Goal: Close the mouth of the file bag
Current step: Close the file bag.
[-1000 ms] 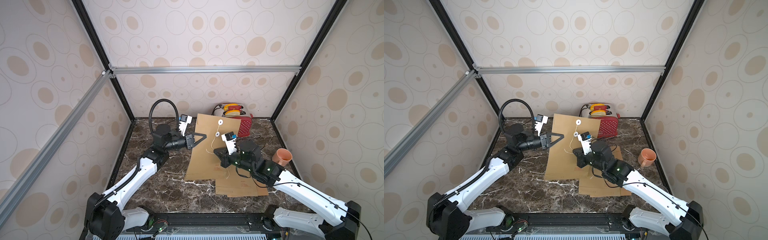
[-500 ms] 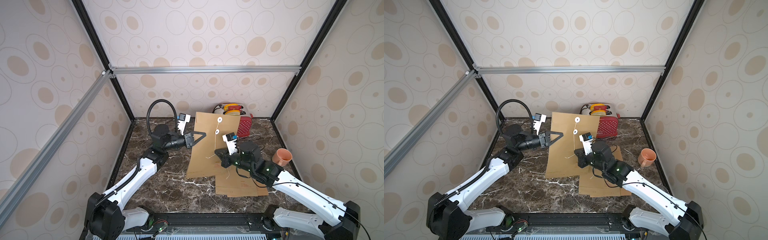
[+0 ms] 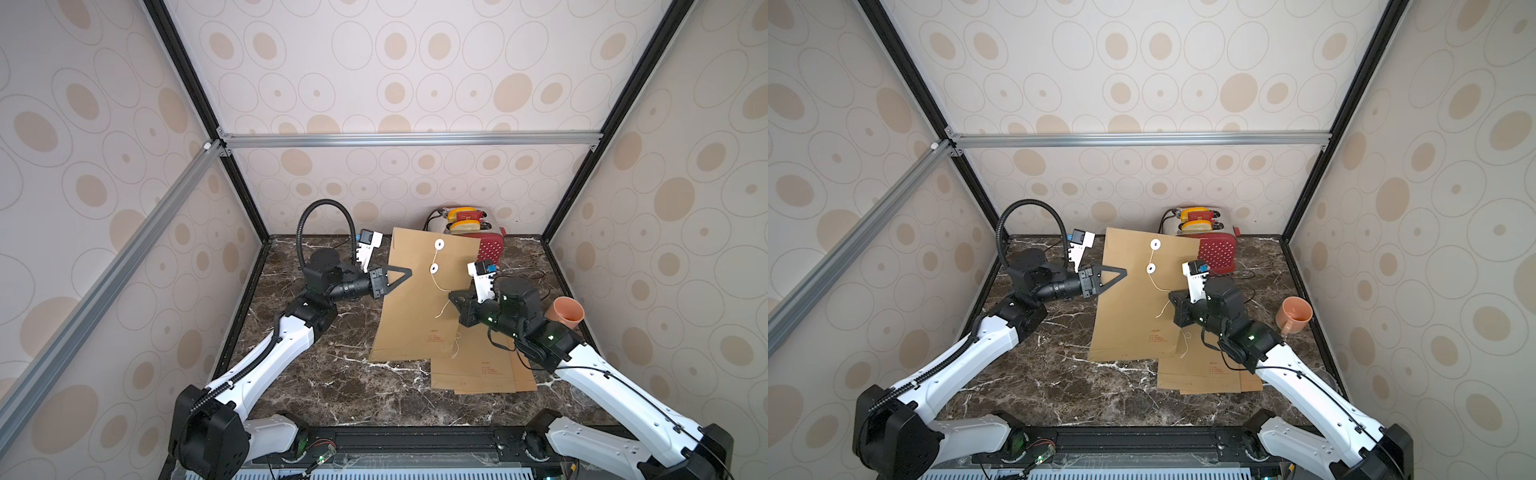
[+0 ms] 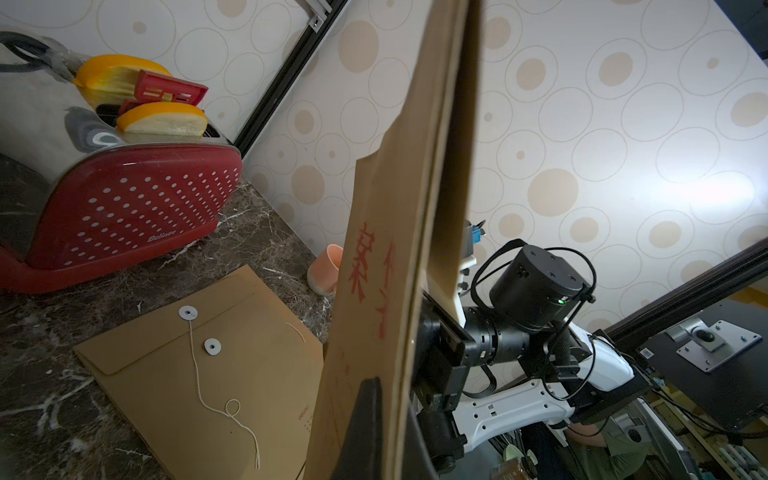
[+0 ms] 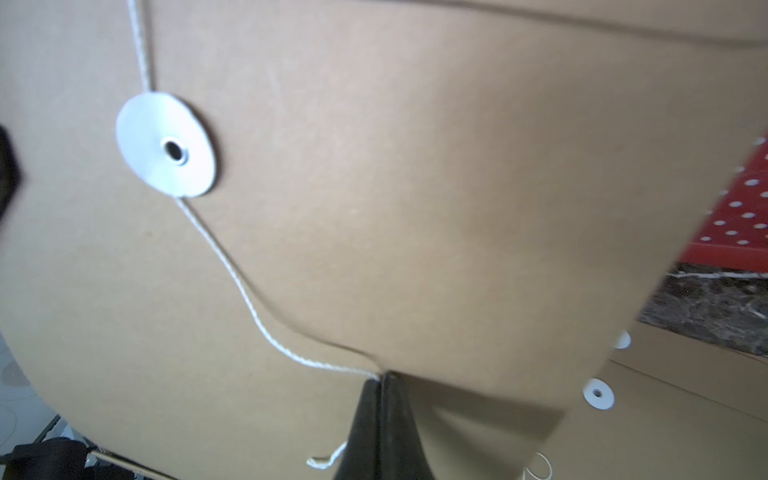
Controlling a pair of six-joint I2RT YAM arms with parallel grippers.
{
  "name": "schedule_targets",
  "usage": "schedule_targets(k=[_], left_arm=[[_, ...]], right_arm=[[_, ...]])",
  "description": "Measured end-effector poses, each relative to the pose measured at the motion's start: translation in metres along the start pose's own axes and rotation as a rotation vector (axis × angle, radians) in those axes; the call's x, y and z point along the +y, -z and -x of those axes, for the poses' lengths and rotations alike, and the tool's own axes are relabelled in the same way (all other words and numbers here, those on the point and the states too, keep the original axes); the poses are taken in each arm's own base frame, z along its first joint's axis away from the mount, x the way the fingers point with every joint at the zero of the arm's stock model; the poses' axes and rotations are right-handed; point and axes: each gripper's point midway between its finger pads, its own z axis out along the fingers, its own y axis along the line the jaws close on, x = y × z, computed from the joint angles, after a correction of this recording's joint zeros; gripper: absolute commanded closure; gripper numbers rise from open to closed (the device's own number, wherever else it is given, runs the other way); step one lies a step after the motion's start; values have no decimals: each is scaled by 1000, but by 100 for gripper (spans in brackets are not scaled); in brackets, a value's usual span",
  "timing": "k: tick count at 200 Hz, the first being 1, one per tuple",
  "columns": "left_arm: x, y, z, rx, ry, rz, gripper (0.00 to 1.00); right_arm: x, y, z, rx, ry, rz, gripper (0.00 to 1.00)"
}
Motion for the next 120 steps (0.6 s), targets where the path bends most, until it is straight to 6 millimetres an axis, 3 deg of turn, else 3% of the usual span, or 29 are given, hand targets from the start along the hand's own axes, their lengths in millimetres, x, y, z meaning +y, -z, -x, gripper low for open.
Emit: schedule_targets(k=[39, 83, 120], left_arm=[[3, -1, -7, 25, -3, 11, 100], [6, -3, -17, 60, -11, 30, 100], [6, -3, -18, 71, -24, 42, 100]], right_arm=[[-21, 7, 3, 26, -10, -45, 100], [-34, 23, 40, -3, 12, -87, 100], [-32, 24, 58, 7, 27, -75, 100]])
